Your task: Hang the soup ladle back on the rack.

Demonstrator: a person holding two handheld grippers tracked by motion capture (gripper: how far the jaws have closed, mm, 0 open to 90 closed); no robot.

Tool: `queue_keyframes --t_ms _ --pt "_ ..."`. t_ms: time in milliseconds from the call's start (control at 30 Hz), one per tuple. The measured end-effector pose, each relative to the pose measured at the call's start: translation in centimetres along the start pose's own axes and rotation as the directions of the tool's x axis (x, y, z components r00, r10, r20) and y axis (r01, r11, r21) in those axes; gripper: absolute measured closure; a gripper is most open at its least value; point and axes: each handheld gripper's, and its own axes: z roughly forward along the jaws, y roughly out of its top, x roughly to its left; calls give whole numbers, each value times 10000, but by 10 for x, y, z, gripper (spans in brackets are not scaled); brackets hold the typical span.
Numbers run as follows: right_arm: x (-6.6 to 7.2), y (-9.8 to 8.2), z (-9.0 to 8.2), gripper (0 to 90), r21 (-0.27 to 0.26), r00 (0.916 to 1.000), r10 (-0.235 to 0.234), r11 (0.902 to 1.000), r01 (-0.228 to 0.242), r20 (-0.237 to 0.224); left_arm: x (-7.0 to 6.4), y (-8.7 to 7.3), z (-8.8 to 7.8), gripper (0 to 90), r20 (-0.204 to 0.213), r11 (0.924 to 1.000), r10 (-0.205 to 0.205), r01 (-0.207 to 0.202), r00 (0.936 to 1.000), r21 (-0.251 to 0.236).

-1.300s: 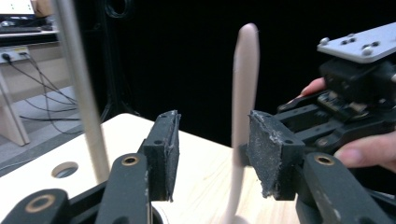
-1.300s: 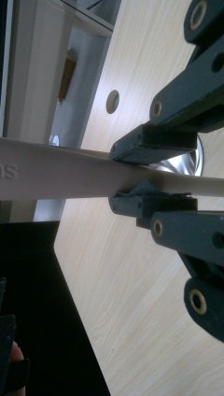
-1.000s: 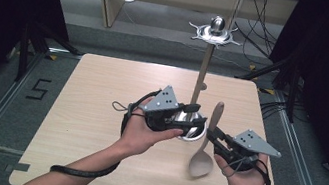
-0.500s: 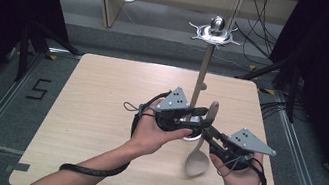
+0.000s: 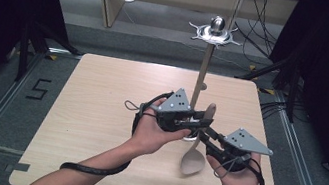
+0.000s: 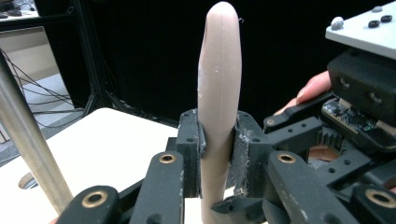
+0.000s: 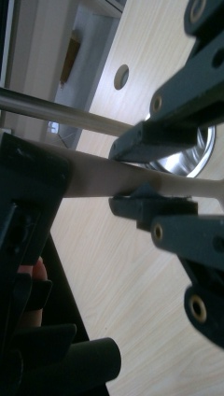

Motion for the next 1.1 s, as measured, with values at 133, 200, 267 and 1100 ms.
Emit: queue_keyframes --t_ms 133,200,267,1100 --pt "0 0 -7 515 223 9998 35 9997 -31 -184 7 3 -4 739 146 9994 309 -312 9994 177" --pt "-2 -2 -11 481 186 9992 -125 9997 132 -378 12 4 -6 739 267 9983 519 -526 9983 251" --pt "-3 -7 -16 456 192 9993 -151 9997 158 -354 16 6 -8 738 413 9976 615 -626 9973 278" --pt "-52 -77 -29 430 1951 9809 1674 9634 -1841 992 47 36 -23 738 744 9960 889 -890 9933 -30"
